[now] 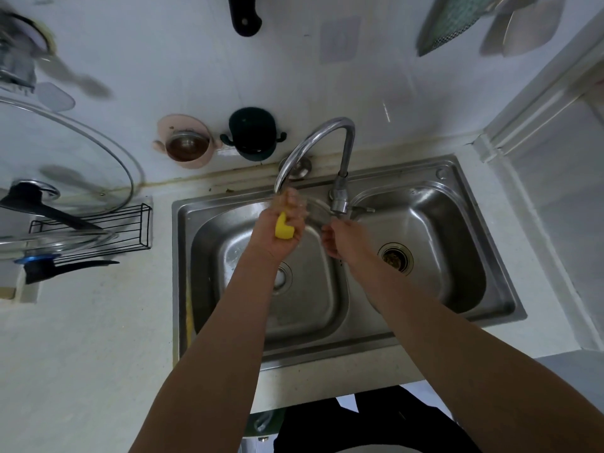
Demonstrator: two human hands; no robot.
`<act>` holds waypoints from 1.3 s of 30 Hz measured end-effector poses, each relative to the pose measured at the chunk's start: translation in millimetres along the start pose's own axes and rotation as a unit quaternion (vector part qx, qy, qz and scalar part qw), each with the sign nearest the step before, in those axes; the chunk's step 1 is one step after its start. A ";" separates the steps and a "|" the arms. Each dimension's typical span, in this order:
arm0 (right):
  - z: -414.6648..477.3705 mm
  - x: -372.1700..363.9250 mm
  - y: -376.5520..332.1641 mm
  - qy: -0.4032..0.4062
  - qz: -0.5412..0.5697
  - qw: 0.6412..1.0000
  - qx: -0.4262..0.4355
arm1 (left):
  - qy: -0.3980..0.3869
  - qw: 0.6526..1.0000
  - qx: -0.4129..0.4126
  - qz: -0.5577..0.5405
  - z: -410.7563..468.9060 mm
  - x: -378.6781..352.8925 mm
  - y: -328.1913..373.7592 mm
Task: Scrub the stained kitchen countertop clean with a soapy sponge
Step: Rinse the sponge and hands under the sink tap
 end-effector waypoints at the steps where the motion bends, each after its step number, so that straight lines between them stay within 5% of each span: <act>1: -3.0 -5.3 -4.8 -0.002 0.013 1.000 0.004 | 0.039 0.999 0.000 0.038 1.9 5.9 -0.6; 6: -7.4 -44.5 -13.7 -0.048 0.067 0.996 -0.034 | 0.191 0.942 -0.069 0.266 -18.5 15.0 2.9; 10: -10.7 -88.5 7.3 -0.174 0.201 0.953 -0.148 | 0.229 0.924 -0.106 0.287 -25.4 13.2 3.7; 15: -16.3 -116.8 6.9 -0.269 0.257 0.911 -0.176 | 0.254 0.907 -0.138 0.308 -29.2 17.6 14.8; 19: -8.3 -117.0 0.4 -0.212 0.152 0.955 -0.141 | 0.256 0.902 -0.149 0.314 -33.6 20.7 20.9; 24: 15.1 -50.6 1.5 -0.090 0.118 0.981 -0.121 | 0.216 0.938 -0.090 0.254 -38.8 27.3 13.2; 30: 32.7 54.3 15.7 -0.009 0.080 0.984 -0.159 | 0.137 0.971 -0.077 0.182 -36.7 13.9 11.2; 39: 58.7 66.0 -4.6 0.021 0.053 0.992 -0.114 | 0.133 0.985 -0.079 0.083 -39.0 1.5 22.4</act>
Point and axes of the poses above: each hand's wrist, its own z-axis towards the middle knuckle, its own x-axis out of the back of the hand, y = z × x, the point moved 7 cm from there along z, towards the middle knuckle, and after that the axes turned 10 degrees about -x, right-handed, at the moved point
